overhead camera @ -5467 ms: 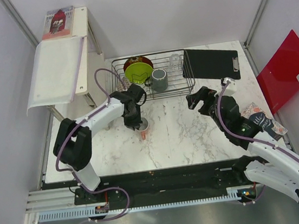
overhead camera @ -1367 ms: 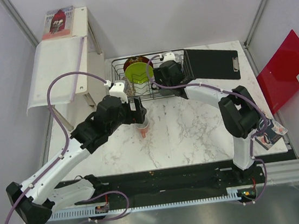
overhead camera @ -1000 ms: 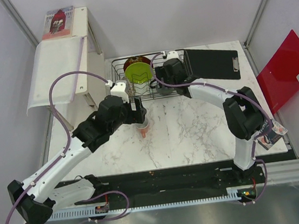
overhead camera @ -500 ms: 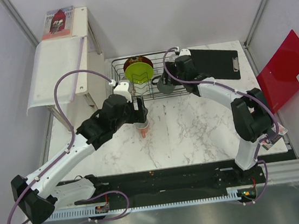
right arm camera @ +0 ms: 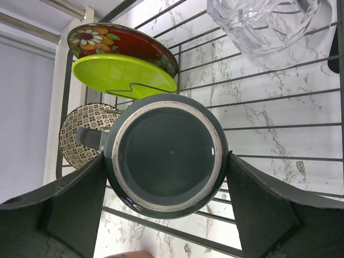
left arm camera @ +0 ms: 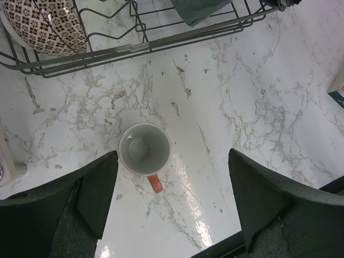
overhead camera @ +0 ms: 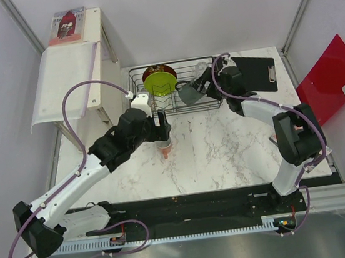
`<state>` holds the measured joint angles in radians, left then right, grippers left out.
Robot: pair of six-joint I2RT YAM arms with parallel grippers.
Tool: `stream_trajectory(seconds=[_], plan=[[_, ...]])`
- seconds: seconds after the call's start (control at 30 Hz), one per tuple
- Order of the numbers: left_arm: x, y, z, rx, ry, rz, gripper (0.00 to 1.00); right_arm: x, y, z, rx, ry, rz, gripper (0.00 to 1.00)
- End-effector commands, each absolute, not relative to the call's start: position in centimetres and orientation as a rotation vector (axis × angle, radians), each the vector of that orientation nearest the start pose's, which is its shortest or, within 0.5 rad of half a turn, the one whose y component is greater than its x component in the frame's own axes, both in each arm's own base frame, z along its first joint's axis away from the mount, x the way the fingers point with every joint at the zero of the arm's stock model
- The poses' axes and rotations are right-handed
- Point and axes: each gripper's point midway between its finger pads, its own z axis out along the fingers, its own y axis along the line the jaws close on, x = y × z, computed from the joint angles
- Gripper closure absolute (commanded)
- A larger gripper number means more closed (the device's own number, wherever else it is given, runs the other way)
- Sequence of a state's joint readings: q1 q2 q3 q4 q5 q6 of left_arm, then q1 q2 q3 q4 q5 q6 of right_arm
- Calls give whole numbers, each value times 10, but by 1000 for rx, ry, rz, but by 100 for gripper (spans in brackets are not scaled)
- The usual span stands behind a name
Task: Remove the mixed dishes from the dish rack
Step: Pick up the cup from the dish rack.
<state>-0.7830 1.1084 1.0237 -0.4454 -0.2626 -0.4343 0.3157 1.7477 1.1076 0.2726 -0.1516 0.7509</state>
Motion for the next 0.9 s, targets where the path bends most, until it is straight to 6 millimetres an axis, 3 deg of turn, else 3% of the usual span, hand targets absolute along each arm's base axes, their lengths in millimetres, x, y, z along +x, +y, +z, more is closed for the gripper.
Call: stream_trajectory(seconds=[0.0,0.17,0.37,0.5,0.73,0.87], plan=[[274,-230,244,150,2057,-493,11,473,230,211,291,1850,1008,100],[275,-232,242,146,2066,-496,11,471,229,209,291,1848,1016,100],[284,-236,250,95,2056,-500,9,461,230,243,297,1750,1135,100],[299,-229,256,-33,2027,-509,7,448,226,271,301,1683,1206,100],[324,-236,273,-218,1843,-770,0,430,212,301,325,1561,1337,100],[337,-245,283,-230,1802,-871,0,425,205,306,344,1515,1405,100]])
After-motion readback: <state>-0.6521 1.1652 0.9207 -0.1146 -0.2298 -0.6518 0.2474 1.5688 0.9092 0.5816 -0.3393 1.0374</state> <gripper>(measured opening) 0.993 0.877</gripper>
